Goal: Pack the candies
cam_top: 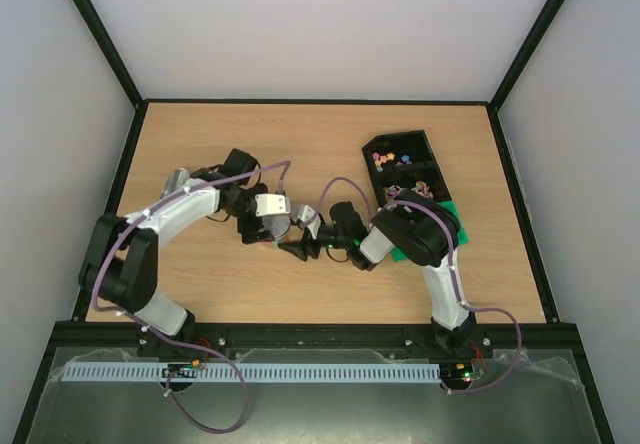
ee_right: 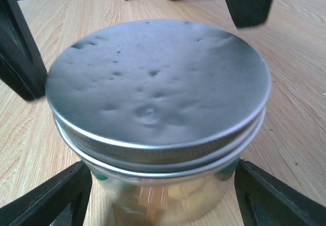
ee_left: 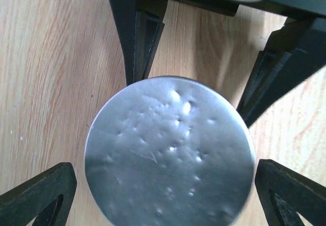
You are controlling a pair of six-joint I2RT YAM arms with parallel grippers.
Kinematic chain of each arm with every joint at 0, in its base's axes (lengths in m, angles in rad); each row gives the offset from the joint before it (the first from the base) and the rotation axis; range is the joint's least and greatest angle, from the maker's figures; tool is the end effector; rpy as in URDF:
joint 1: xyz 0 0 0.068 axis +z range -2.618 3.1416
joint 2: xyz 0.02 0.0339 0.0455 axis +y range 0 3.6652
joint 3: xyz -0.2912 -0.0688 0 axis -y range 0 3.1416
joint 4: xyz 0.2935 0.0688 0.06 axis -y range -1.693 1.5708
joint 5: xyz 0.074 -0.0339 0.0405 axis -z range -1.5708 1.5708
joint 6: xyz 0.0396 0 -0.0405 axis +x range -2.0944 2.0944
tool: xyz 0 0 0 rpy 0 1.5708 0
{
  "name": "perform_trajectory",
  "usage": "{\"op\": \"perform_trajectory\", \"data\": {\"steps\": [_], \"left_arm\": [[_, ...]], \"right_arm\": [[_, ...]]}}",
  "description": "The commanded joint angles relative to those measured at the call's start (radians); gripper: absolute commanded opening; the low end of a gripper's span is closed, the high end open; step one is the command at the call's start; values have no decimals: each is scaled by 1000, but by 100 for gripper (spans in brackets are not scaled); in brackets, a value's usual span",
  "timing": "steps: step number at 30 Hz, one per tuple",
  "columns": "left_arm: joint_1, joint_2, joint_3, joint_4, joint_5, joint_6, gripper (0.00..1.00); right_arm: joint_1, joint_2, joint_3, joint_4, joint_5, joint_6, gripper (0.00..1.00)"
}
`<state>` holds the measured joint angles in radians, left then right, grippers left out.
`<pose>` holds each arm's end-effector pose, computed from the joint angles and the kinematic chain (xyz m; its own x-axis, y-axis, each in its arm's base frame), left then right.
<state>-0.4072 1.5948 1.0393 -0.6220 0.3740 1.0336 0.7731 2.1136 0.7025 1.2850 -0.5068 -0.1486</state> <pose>0.3161 -0.1521 0.1984 -0.0068 0.8739 -0.4860 0.9831 0.0948 0.1566 0.2615 0.2820 0.0690 0.0524 -0.1297 -0.9902 -0.9580 0.2733 -0.0865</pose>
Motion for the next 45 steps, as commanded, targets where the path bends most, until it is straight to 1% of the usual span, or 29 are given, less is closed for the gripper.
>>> {"op": "perform_trajectory", "data": {"steps": [1,3,5,7,10,15,20,22,26,28,34,38,43,45], "left_arm": [[14,-137,-87,29,65,-109,99],[16,-187,-142,75,48,-145,99],[27,-214,-177,106,30,-164,99],[61,-215,-179,123,36,-185,99],[110,-180,-141,99,86,-241,99],[113,-141,-109,122,110,-442,99],[112,-153,-121,133,114,-530,99],[112,-154,-123,128,112,-537,99],[109,-153,-124,123,94,-567,99],[92,-160,-129,128,58,-597,99],[2,-200,-178,148,-67,-648,99],[-26,-184,-193,163,-137,-668,99],[-35,-171,-201,164,-138,-680,97],[-39,-167,-203,164,-137,-673,93]], "right_arm": [[17,9,-26,29,-38,26,84],[17,13,-24,42,-47,33,91],[17,17,-10,38,-52,41,95],[17,20,8,28,-69,43,96],[17,24,34,2,-97,51,96],[17,38,74,-26,-99,55,98],[20,58,115,-47,-117,51,98],[22,68,144,-77,-118,59,97],[30,80,153,-77,-107,60,93],[36,79,151,-70,-81,60,90],[56,74,116,-32,-22,47,87],[64,72,101,-7,16,54,86],[64,64,92,-6,33,55,83],[64,62,89,-6,30,52,81]]}}
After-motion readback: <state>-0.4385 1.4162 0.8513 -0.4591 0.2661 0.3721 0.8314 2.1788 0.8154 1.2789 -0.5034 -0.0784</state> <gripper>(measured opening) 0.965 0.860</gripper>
